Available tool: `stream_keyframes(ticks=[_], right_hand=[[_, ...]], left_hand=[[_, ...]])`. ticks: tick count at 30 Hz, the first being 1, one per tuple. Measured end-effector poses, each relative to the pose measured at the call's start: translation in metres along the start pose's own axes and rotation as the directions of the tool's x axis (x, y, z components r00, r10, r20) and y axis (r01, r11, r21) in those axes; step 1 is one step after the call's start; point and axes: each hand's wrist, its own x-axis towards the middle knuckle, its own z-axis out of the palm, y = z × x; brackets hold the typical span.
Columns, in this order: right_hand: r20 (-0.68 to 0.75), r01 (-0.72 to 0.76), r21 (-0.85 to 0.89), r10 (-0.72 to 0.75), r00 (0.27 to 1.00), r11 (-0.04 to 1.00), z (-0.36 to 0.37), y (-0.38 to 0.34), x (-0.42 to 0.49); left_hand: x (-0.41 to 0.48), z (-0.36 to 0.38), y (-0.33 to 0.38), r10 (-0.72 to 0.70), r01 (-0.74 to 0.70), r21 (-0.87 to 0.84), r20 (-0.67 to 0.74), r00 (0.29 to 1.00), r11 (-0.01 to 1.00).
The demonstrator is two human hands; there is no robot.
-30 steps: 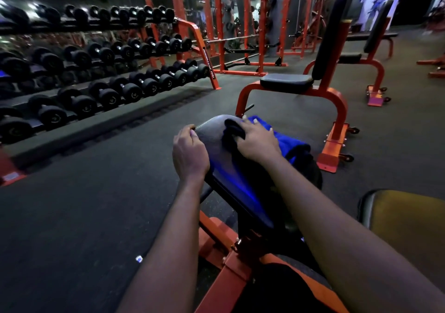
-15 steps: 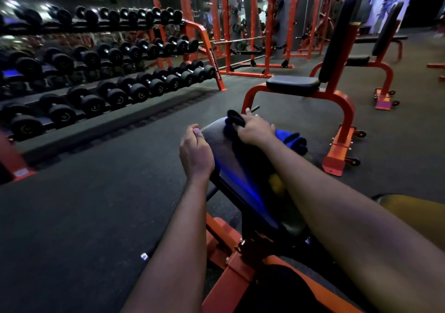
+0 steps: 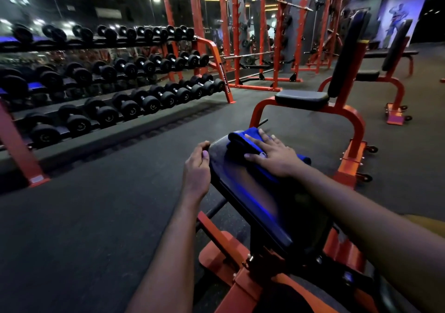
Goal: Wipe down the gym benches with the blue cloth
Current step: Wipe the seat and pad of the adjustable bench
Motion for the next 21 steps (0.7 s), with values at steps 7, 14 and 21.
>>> stream_keyframes(ticks=[7,14,21], right_hand=[[0.033,-0.023,-0.013,0.024,0.999,1.0,-0.009,-0.044,0.027],[-0.029,0.057,-0.011,-0.057,0.998,0.998,0.003,-0.055,0.006],[0.004,0.137,-0.042,-0.137,0.991,0.99,0.009,-0.103,0.009]], left_hand=[[-0.002,-0.014,0.002,-0.029,0.038,-0.068,0.123,0.992,0.997],[-0.021,-0.056,0.003,-0.009,0.007,-0.055,-0.028,1.0,0.998],[-0.027,-0.062,0.008,-0.011,0.012,0.01,-0.098,0.995,1.0]])
